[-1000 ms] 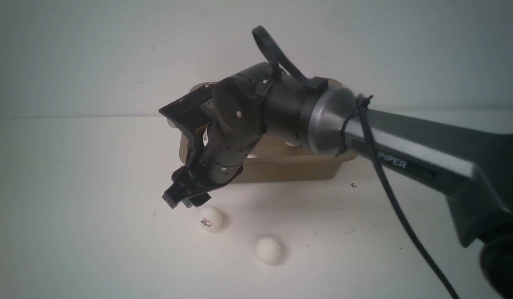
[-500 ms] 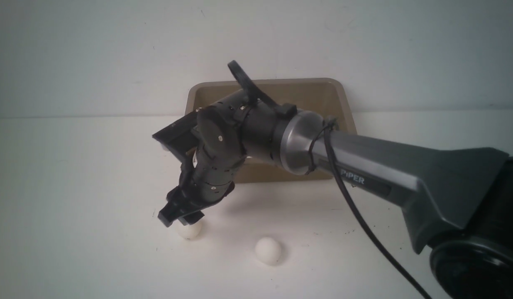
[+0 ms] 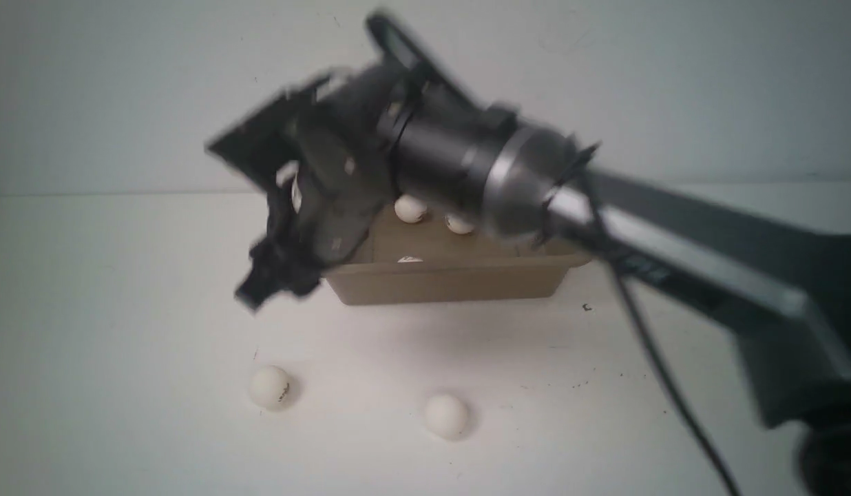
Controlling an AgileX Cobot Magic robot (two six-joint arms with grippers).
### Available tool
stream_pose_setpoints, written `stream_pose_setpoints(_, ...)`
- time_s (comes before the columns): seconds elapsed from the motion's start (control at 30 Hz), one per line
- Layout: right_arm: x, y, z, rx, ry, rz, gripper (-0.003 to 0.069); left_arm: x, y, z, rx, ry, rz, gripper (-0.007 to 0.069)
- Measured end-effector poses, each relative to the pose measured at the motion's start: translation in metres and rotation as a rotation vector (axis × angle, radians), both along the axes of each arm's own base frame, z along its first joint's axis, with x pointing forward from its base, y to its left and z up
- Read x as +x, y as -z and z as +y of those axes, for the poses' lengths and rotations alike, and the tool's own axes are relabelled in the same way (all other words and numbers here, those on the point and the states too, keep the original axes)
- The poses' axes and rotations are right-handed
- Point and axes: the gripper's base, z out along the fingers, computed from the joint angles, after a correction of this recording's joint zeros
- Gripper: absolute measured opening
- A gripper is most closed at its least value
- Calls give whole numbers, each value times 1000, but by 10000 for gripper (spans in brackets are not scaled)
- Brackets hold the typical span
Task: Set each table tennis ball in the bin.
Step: Use the left arm to clamp the table tennis ball closest to it
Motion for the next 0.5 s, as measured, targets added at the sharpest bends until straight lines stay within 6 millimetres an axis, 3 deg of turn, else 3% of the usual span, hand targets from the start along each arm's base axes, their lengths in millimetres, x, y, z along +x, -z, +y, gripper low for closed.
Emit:
stream_pose_setpoints(0.07, -7, -43, -20, 9, 36, -108, 201, 9, 18, 1, 46, -24, 60, 414)
stream_pose_setpoints(0.1, -15, -74, -38, 12, 67, -179, 137, 15, 32, 2, 79, -39, 105, 409)
stream_pose_setpoints(0.13, -19, -88, -48, 1, 84, -209, 106, 19, 42, 4, 109, -53, 136, 403)
stream_pose_setpoints(0.27, -34, -126, -79, -31, 143, -290, 21, 27, 69, 10, 199, -103, 214, 381)
stream_pose_setpoints(0.37, -56, -168, -114, 4, 189, -365, -12, 40, 101, 11, 231, -145, 240, 363)
stream_pose_setpoints(0.5, -78, -190, -141, 44, 199, -395, -15, 53, 118, 7, 182, -160, 169, 363)
